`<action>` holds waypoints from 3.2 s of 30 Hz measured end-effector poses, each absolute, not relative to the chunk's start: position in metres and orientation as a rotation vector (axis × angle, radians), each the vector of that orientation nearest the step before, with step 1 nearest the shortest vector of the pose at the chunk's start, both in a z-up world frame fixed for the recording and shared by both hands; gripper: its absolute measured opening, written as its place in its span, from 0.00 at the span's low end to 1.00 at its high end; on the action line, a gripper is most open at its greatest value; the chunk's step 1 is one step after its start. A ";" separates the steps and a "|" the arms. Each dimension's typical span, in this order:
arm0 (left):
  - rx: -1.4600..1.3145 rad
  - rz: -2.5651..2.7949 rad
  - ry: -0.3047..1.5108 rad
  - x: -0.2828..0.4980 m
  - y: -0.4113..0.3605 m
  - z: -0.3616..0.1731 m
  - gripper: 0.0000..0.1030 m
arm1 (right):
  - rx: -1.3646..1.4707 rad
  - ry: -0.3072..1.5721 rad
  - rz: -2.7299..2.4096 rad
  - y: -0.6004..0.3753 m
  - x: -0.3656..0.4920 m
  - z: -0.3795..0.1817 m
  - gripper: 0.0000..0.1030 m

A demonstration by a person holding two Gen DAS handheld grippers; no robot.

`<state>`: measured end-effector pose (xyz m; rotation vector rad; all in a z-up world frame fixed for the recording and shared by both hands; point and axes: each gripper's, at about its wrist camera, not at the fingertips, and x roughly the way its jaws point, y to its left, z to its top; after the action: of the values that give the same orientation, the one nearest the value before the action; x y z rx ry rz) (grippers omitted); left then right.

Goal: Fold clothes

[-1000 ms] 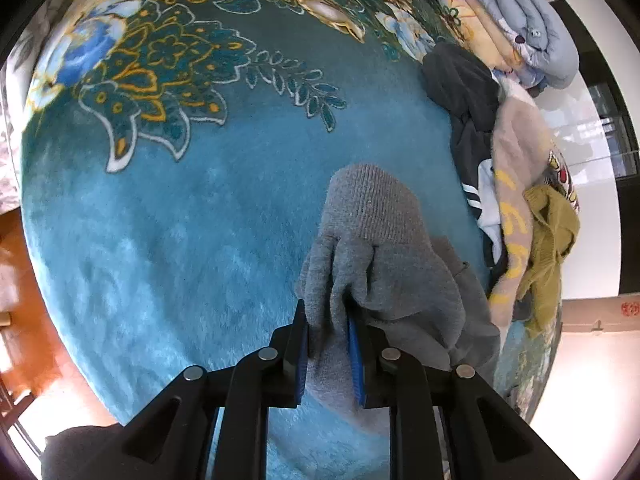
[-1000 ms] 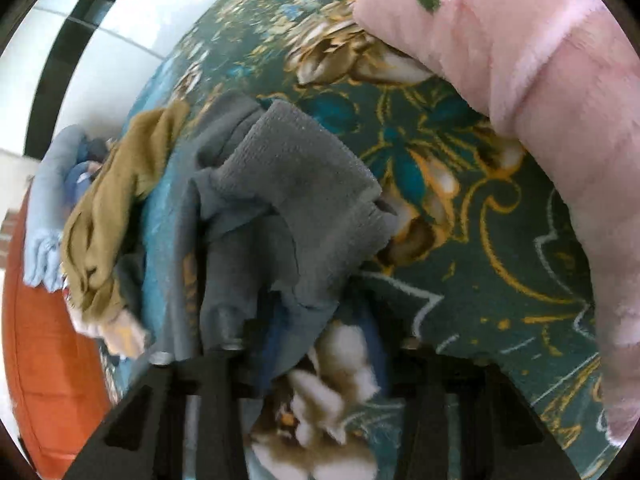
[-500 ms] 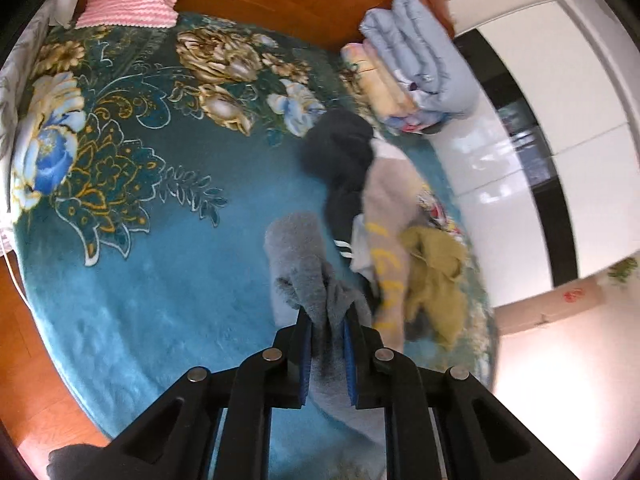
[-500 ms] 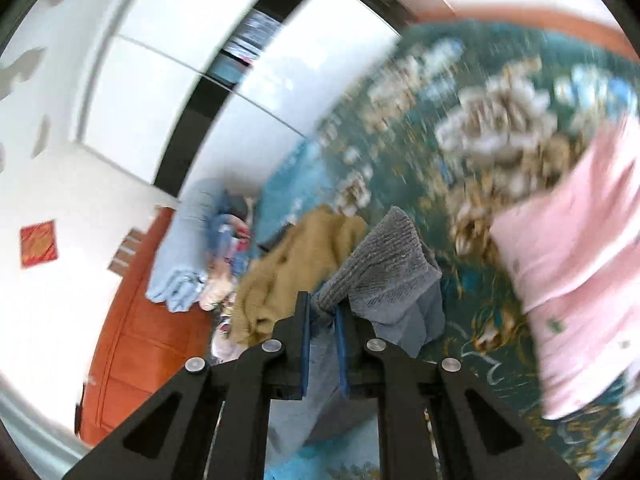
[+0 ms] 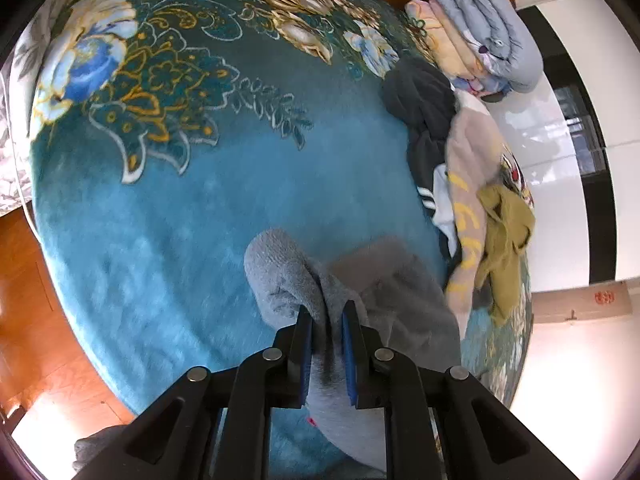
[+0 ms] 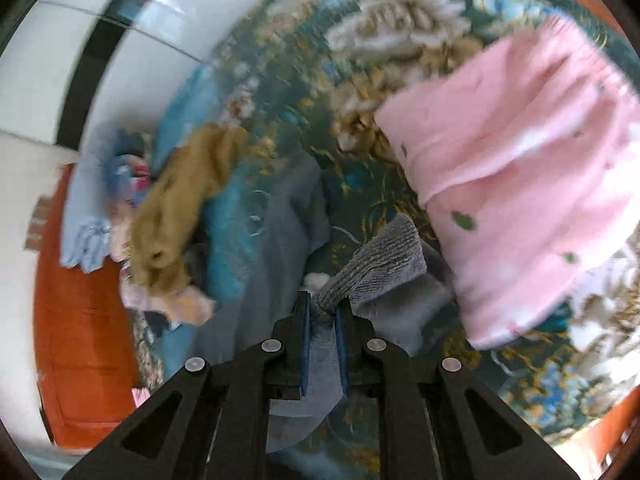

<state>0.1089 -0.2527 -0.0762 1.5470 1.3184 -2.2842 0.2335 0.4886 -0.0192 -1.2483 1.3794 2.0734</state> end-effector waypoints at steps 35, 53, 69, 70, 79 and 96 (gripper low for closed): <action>1.430 -2.469 1.297 0.109 -0.240 -0.028 0.11 | -1.252 1.280 2.202 0.467 0.214 -0.050 0.02; 1.547 -2.304 1.399 0.153 -0.257 -0.098 0.11 | -1.493 1.076 2.072 0.444 0.320 -0.091 0.04; 1.482 -2.260 1.481 0.158 -0.256 -0.105 0.11 | -1.745 0.518 2.729 0.261 0.155 -0.010 0.35; 1.481 -2.258 1.482 0.158 -0.256 -0.105 0.11 | -1.830 0.488 2.779 0.233 0.132 -0.016 0.35; 1.518 -2.226 1.500 0.159 -0.261 -0.114 0.11 | -2.173 0.002 2.968 0.054 -0.041 -0.053 0.47; 1.593 -2.147 1.626 0.160 -0.274 -0.140 0.11 | -2.607 -0.552 2.567 -0.033 -0.121 -0.151 0.17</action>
<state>0.1597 -0.2741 -0.1405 1.5933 1.6257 -2.1467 -0.1214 -0.0332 -0.1510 -2.6071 -0.5517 2.5671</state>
